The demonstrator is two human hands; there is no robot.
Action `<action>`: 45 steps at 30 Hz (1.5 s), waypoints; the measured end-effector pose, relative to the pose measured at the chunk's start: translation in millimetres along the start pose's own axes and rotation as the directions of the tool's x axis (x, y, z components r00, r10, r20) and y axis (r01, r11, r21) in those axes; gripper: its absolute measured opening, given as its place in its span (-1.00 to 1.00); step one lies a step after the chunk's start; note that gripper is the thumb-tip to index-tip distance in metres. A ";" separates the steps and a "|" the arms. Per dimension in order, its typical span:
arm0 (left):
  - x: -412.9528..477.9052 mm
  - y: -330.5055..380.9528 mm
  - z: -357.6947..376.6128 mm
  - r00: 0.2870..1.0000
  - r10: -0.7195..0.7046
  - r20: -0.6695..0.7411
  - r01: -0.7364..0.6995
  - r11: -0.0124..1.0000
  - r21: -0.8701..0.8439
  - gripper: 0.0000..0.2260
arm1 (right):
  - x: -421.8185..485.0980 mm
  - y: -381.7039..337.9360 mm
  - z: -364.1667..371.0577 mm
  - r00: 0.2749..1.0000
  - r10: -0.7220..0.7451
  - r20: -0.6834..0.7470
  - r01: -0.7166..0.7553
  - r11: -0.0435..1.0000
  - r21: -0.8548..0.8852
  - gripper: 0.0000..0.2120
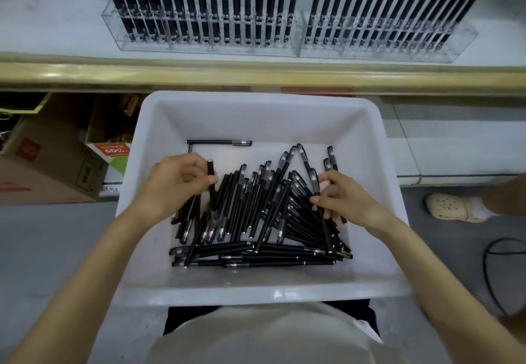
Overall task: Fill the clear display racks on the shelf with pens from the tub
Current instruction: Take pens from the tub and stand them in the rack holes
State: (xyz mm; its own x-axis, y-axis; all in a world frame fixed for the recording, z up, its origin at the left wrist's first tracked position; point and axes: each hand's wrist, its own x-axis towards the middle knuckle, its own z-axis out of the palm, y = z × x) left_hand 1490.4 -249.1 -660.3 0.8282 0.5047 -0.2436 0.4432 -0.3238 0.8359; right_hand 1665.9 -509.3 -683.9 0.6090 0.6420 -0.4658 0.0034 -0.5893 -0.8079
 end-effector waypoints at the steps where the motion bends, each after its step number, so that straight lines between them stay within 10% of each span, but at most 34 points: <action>1: 2.5 7.9 -4.1 1.000 -0.009 -0.025 0.006 0.994 -0.106 -0.92 | 1.6 -5.9 -1.6 0.999 -0.030 0.009 0.030 1.000 0.009 -0.68; 13: 23.6 54.9 -17.9 0.972 -0.152 -0.179 -0.068 0.548 -0.834 -0.92 | 31.0 -80.5 -12.0 0.959 -0.274 0.075 0.231 0.907 0.351 -0.77; 24: 48.1 71.2 1.1 0.974 -0.227 -0.022 0.001 0.104 -0.995 -0.92 | 51.8 -124.6 -24.6 0.934 -0.347 -0.085 0.346 0.820 0.457 -0.73; 30: 53.3 89.4 4.7 0.964 -0.201 0.172 0.123 -0.237 -0.964 -0.13 | 56.9 -140.3 -30.7 0.925 -0.358 -0.127 0.373 0.794 0.480 -0.93; 36: 58.5 113.8 3.8 0.940 -0.230 0.251 0.196 -0.239 -0.951 -0.70 | 64.2 -161.3 -43.5 0.916 -0.368 -0.161 0.401 0.809 0.430 -0.95; 45: 62.1 131.7 -2.0 0.953 -0.106 0.284 0.249 -0.260 -0.933 -0.72 | 65.2 -198.0 -61.1 0.874 -0.449 -0.185 0.481 0.752 0.451 -0.81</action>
State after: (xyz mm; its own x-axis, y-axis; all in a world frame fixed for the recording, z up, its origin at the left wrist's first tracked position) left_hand 1599.5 -258.8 -564.3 0.8395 0.2884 -0.4605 -0.2291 0.9564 0.1813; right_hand 1753.4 -380.7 -532.2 0.6778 0.7349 0.0220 -0.0623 0.0873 -0.9942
